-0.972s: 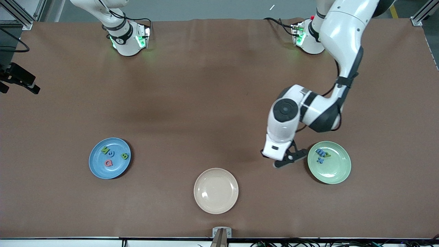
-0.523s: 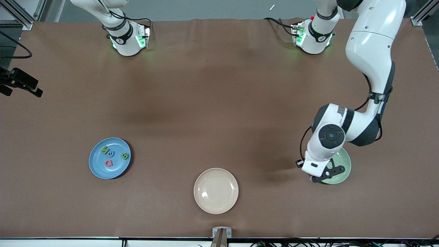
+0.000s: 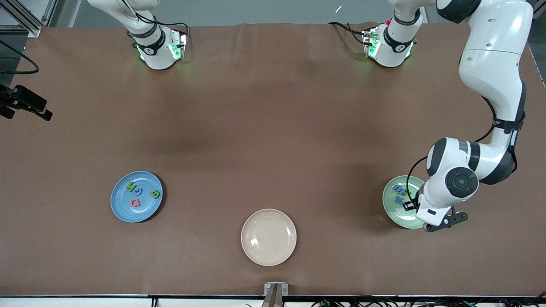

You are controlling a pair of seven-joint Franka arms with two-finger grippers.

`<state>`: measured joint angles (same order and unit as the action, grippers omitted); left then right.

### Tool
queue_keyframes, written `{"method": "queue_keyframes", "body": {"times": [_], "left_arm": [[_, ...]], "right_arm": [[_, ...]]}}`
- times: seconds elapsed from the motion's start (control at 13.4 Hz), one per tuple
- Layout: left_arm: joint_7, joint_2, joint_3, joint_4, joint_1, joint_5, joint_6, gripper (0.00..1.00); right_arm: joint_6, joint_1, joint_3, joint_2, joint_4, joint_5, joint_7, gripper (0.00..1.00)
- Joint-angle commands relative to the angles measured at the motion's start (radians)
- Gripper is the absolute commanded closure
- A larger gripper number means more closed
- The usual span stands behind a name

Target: Sort uppercase to blue plate, lowercase to green plate

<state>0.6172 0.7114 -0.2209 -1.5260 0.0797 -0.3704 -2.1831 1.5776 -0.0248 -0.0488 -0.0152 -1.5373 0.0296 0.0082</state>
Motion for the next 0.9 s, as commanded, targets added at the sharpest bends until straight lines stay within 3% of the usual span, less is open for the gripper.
{"method": "queue_keyframes", "body": {"times": [0.0, 0.15, 0.3, 0.82], "left_arm": [[-0.1, -0.102, -0.008, -0.046, -0.003, 0.005, 0.002, 0.0], [-0.227, -0.193, -0.012, -0.048, 0.014, 0.018, 0.058, 0.0], [-0.304, -0.284, -0.034, -0.045, 0.023, 0.102, 0.123, 0.0], [-0.347, -0.588, -0.06, -0.037, 0.02, 0.273, 0.503, 0.0]], "right_arm": [[-0.011, -0.021, 0.02, -0.002, 0.003, -0.013, 0.007, 0.0], [-0.01, -0.023, 0.018, -0.002, 0.006, -0.014, 0.001, 0.0], [-0.004, -0.024, 0.018, 0.0, 0.008, -0.016, 0.001, 0.0], [0.001, -0.027, 0.018, 0.0, 0.008, -0.016, 0.001, 0.0]]}}
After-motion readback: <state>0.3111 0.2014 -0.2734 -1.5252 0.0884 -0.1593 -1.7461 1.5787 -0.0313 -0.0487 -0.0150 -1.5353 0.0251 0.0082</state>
